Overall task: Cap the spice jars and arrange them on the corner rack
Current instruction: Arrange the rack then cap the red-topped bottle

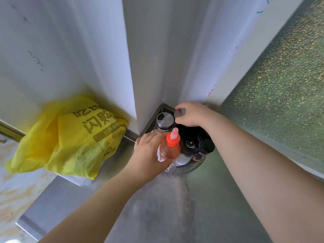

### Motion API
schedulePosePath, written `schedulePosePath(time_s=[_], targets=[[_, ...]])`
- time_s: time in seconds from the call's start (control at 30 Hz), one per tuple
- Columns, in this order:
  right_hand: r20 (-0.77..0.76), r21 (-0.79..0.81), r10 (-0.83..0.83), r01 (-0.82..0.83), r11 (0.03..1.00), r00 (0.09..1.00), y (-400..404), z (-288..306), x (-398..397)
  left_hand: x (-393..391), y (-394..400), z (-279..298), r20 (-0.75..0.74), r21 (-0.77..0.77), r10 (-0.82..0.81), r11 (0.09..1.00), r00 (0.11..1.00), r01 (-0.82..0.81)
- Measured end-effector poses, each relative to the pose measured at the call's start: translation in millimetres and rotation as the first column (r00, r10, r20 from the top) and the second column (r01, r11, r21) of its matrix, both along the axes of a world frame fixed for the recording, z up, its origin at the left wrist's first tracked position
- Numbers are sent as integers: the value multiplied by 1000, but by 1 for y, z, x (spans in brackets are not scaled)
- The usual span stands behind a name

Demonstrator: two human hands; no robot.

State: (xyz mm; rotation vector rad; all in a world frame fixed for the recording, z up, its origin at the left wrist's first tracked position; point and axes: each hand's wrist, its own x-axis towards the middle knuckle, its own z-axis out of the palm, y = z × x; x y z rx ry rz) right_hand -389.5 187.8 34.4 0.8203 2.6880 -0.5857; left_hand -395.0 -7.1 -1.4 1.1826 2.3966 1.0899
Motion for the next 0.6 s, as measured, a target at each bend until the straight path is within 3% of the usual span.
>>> schedulePosePath(time_s=[0.27,0.47,0.6], targets=[[-171,-13,-2,0,1000,985,5,-8,1,-3,-5,-8,-67,10,-37,999,997,38],[-99,-11,83,-85,996,992,7,-4,-4,-5,-5,-7,-52,-32,-53,998,997,51],[-144,-13,156,-159,987,977,3,5,-5,-5,-4,-6,-35,-55,-55,997,998,53]])
